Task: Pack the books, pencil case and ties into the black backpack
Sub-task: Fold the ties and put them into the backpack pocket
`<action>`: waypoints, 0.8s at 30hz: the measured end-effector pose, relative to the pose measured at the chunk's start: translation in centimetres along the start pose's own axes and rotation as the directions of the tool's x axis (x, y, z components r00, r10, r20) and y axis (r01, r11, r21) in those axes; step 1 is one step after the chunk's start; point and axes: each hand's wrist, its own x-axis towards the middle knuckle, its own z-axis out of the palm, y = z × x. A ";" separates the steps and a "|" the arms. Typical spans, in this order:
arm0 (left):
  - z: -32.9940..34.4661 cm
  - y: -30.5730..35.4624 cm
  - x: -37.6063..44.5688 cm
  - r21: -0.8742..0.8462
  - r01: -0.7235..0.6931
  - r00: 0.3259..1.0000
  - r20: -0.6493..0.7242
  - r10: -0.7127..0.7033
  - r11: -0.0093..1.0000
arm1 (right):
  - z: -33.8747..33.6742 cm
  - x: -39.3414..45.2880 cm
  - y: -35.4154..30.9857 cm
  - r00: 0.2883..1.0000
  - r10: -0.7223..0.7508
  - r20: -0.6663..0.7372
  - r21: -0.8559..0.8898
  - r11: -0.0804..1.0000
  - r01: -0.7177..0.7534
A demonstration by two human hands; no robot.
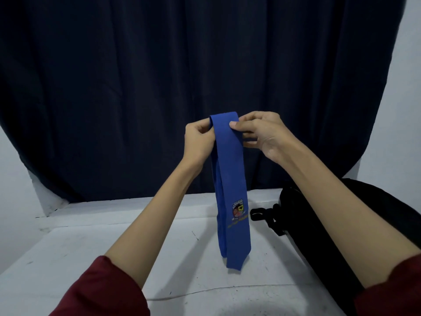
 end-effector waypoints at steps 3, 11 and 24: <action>-0.4 0.3 0.3 0.046 -0.049 0.998 0.039 0.047 0.998 | -0.1 0.1 0.0 1.000 0.000 0.000 -0.028 1.000 0.000; -0.8 0.7 0.2 0.006 0.024 0.993 0.116 -0.024 1.000 | 0.2 0.0 0.4 0.999 -0.020 -0.026 -0.094 0.995 0.018; -1.4 1.1 0.5 -0.095 0.177 0.946 0.292 -0.143 0.980 | 0.1 0.1 0.5 0.999 -0.031 -0.026 -0.044 0.999 0.030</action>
